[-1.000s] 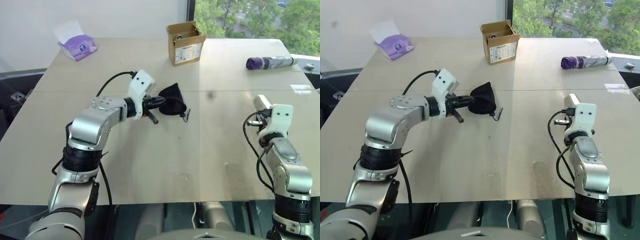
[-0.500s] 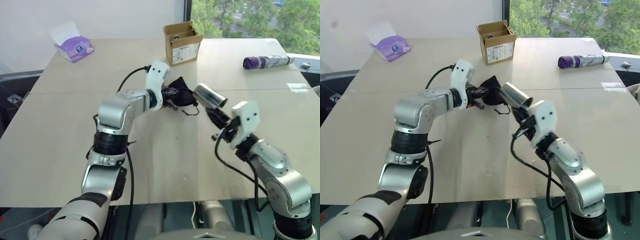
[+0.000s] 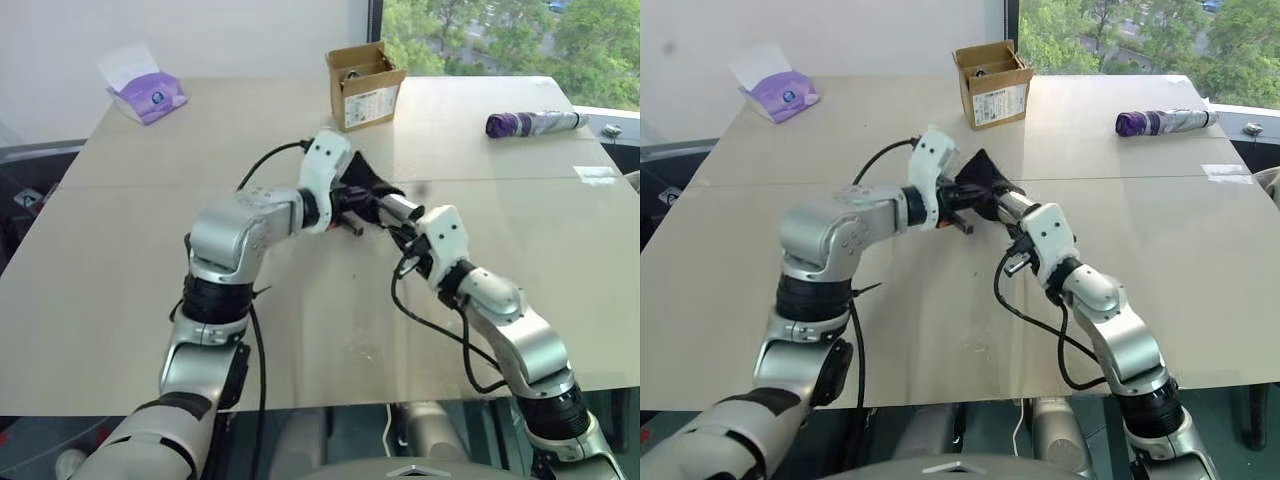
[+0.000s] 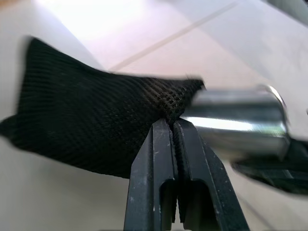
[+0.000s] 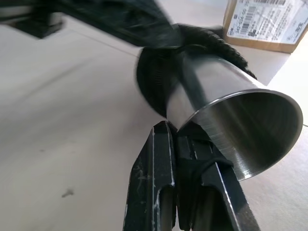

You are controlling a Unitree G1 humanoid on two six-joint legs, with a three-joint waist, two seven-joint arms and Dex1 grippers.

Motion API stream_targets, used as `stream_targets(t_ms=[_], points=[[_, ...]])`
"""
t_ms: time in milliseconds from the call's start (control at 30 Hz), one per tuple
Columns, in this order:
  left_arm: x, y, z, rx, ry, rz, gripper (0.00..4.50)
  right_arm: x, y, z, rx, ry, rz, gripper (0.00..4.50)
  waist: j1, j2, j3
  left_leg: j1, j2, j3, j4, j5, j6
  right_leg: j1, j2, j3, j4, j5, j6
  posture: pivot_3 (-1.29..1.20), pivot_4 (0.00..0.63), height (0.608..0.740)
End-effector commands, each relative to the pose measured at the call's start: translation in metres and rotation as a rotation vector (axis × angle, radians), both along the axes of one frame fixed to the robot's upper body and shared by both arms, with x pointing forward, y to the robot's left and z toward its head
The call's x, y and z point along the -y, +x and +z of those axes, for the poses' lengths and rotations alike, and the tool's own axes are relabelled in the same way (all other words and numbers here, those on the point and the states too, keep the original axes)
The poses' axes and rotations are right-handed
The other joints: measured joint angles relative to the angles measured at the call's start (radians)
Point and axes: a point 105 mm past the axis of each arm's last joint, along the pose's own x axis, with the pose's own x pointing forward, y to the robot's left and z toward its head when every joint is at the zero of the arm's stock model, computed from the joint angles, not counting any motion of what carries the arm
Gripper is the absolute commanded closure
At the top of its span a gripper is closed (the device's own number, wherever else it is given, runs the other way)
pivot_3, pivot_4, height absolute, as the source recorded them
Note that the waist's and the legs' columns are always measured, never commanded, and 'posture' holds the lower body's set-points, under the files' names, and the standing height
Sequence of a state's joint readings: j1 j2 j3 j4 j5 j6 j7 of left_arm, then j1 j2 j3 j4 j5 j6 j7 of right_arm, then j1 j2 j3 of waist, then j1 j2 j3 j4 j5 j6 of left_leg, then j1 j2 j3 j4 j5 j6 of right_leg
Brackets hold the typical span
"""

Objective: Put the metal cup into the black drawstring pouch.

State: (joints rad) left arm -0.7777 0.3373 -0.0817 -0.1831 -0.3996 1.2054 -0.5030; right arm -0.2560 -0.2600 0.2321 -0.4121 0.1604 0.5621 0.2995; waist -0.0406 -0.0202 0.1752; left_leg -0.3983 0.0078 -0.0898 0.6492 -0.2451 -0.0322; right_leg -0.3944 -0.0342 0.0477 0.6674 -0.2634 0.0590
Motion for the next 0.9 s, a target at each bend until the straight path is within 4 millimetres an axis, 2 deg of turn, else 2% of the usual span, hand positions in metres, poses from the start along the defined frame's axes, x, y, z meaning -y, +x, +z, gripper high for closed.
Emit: stream_targets(t_ms=[33,233,400,633,700,833,900], points=[[0.006,-0.014,0.000,-0.011,-0.010,-0.054,4.50,-0.014,0.000,0.011,0.075,-0.007,0.056,4.48,0.000,0.000,0.000,0.000,0.000,0.000,0.000,0.000,0.000,0.000,0.000,0.000,0.000,0.000,0.000,0.00,0.150,0.740],[0.005,-0.021,-0.003,-0.026,-0.021,-0.060,4.50,-0.039,-0.004,-0.007,0.087,-0.061,0.234,4.48,0.002,0.000,0.000,0.000,0.000,0.000,0.000,0.000,0.000,0.000,0.000,0.000,0.000,0.000,0.000,0.00,0.150,0.740],[0.003,-0.032,0.003,-0.015,-0.027,-0.116,4.50,-0.040,-0.001,-0.018,0.125,-0.122,0.331,4.48,-0.003,0.000,0.000,0.000,0.000,0.000,0.000,0.000,0.000,0.000,0.000,0.000,0.000,0.000,0.000,0.00,0.150,0.740],[-0.001,-0.043,0.001,-0.066,-0.036,-0.157,4.50,-0.038,0.028,-0.010,0.219,-0.134,0.287,4.48,-0.001,0.000,0.000,0.000,0.000,0.000,0.000,0.000,0.000,0.000,0.000,0.000,0.001,0.000,0.000,0.00,0.150,0.740],[0.000,-0.044,0.002,-0.069,-0.050,-0.151,4.50,-0.050,0.028,-0.008,0.273,-0.185,0.357,4.48,-0.001,0.000,0.000,0.000,0.000,0.000,0.000,0.000,-0.001,0.000,0.000,0.000,0.001,0.000,0.000,0.00,0.150,0.740],[0.001,-0.042,0.005,-0.079,-0.089,-0.139,4.50,-0.089,0.011,-0.014,0.348,-0.274,0.579,4.48,-0.002,0.000,0.000,0.000,0.000,0.000,0.000,0.000,-0.001,0.000,0.000,0.000,0.001,0.000,0.000,0.00,0.150,0.740],[-0.003,-0.039,0.005,-0.087,-0.092,-0.115,4.50,-0.098,0.008,-0.020,0.355,-0.313,0.630,4.48,-0.005,0.000,0.000,0.001,0.000,0.000,0.000,0.000,-0.001,0.000,0.000,0.000,0.001,0.000,0.000,0.00,0.150,0.740]])
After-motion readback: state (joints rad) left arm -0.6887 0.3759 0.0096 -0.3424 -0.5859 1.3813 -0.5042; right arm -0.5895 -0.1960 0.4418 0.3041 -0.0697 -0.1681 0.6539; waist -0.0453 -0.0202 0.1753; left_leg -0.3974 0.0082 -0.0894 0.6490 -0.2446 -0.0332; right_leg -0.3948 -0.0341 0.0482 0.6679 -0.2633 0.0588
